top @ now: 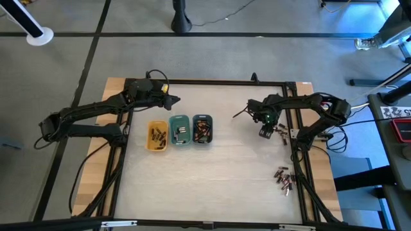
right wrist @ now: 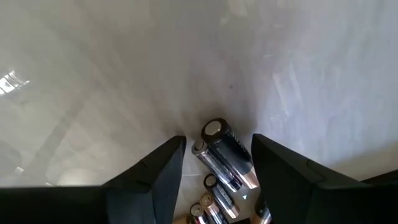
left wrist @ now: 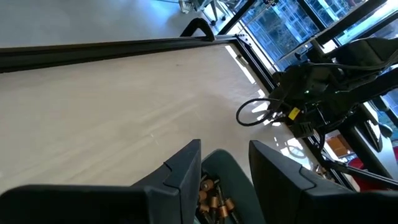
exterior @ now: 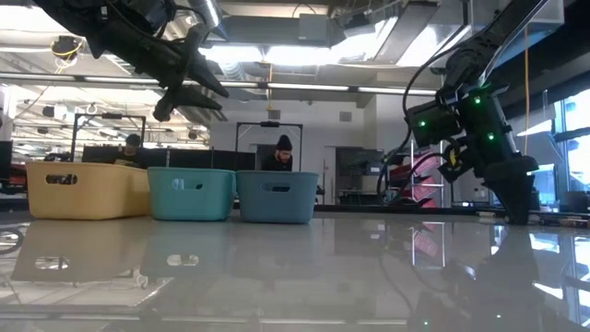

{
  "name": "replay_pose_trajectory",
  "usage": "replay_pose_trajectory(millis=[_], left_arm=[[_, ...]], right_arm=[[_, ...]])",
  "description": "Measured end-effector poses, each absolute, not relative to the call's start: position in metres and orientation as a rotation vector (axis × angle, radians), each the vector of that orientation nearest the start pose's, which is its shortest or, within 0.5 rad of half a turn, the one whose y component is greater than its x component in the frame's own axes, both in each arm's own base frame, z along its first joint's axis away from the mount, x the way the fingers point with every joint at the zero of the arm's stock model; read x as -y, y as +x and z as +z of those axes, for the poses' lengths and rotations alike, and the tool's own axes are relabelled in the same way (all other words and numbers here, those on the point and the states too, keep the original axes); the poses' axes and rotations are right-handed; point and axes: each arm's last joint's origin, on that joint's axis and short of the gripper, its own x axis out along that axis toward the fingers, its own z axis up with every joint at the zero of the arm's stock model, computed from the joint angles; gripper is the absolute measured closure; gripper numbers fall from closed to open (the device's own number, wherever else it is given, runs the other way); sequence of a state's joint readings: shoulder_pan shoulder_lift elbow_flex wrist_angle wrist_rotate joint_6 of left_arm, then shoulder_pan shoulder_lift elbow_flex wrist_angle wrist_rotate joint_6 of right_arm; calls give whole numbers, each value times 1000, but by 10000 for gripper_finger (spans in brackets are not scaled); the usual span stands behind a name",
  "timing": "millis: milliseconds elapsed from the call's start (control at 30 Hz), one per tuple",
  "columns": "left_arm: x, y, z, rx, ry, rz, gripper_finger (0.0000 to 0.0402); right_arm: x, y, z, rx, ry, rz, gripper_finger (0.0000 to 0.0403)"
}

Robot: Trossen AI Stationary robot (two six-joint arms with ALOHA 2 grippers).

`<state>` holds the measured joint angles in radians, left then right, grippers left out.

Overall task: Sort batteries
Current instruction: Put the large black battery into the blue bin

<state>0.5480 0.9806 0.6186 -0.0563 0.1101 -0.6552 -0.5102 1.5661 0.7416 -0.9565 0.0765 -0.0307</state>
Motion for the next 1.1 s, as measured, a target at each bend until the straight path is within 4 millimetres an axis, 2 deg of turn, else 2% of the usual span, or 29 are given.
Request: replay_pose_trajectory(millis=[700,833,1100], left_arm=[[-108,184,256,-204,-775,544,276],[-108,184,257,-200,-777,543,276],[-108,184,257,-200,-777,543,276]], right_arm=[[105,184,135,-1730,455,-436,210],[104,184,135,-1730,460,-434,233],[104,185,135,-1719,482,-420,314]])
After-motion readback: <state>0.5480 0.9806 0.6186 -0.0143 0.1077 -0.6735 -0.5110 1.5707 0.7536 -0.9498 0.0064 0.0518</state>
